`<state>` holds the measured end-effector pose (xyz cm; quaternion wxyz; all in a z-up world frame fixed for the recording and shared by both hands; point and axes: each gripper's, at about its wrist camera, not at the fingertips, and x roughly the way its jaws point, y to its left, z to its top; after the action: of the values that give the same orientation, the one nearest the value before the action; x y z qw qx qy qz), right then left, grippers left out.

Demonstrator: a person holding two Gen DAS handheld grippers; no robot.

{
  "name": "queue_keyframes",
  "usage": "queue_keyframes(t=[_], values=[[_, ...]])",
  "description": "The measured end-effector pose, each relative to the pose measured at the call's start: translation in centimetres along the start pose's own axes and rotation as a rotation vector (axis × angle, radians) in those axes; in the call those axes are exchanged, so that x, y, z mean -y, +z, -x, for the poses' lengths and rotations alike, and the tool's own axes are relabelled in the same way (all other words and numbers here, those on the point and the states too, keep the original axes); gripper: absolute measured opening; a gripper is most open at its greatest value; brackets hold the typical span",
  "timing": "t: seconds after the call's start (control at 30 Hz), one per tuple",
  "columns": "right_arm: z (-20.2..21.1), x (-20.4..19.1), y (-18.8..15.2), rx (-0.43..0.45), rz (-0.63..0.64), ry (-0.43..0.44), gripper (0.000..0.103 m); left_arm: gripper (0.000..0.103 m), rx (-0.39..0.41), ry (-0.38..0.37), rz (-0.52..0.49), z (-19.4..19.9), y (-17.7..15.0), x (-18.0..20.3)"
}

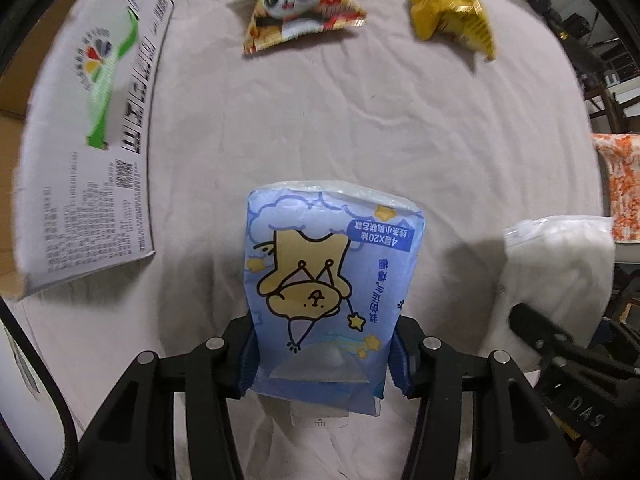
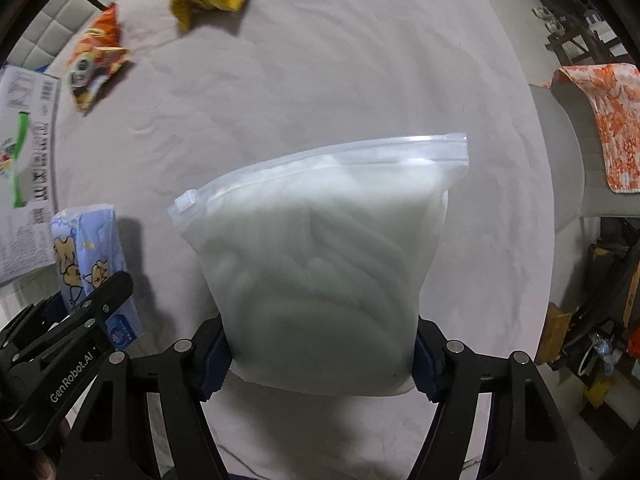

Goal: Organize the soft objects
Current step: 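Carry both packs into the box beside the others and open both tools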

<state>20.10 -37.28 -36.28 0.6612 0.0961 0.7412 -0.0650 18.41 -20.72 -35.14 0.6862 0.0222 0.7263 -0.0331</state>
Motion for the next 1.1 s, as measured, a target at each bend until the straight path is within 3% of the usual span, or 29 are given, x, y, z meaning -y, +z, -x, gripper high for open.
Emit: queue_keyframes(t=[0.4,0.7,0.87,1.1], values=[[8.3,-2.1,-4.3,0.125,0.042,0.094,0.074,0.049,0.168,-0.081,-0.007,10.2,-4.0,-1.3],[13.1,-2.8,-5.2,0.187,0.077,0.142,0.074,0.049,0.253,-0.156,0.006,16.0,-3.9,-4.5],[15.3,-6.2,-5.7,0.223,0.082,0.178,0.074,0.049,0.296,-0.174,0.018,19.0,-4.0,-9.2],[17.5,-14.7,-5.7,0.256,0.151,0.223,0.074,0.049,0.323,-0.141,0.088,20.7,-2.7,-18.4]])
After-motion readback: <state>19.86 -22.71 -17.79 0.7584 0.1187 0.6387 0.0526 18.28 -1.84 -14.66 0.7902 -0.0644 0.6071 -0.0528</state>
